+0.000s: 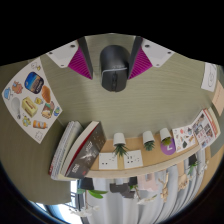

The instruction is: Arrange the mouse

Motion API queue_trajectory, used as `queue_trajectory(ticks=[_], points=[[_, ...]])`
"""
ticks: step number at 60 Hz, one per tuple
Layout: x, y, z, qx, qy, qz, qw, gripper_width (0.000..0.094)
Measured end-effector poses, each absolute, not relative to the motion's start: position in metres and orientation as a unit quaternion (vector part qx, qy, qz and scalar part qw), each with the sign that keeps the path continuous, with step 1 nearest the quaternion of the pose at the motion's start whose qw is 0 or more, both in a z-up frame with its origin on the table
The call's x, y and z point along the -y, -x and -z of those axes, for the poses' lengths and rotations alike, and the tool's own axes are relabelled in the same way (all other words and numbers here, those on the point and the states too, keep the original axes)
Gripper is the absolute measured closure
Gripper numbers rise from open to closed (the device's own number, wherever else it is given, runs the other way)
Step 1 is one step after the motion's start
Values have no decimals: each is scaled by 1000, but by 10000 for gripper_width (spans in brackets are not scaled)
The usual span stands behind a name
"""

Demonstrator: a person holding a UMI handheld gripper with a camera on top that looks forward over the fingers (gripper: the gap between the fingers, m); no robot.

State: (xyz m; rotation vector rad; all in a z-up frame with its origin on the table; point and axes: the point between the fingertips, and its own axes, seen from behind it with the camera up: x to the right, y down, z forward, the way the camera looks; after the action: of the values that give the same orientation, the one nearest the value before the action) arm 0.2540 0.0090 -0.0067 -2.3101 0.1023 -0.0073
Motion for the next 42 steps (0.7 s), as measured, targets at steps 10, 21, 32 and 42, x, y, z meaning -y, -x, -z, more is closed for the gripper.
queue_trajectory(ticks=[10,21,32,42], points=[[-15,-260,10,-74,917,14,392,492],[-16,-260,10,-86,918,22,386,594],[-16,-259,12,-65,935,11,349,631],[-26,-268,-35,-75,934,56,344,629]])
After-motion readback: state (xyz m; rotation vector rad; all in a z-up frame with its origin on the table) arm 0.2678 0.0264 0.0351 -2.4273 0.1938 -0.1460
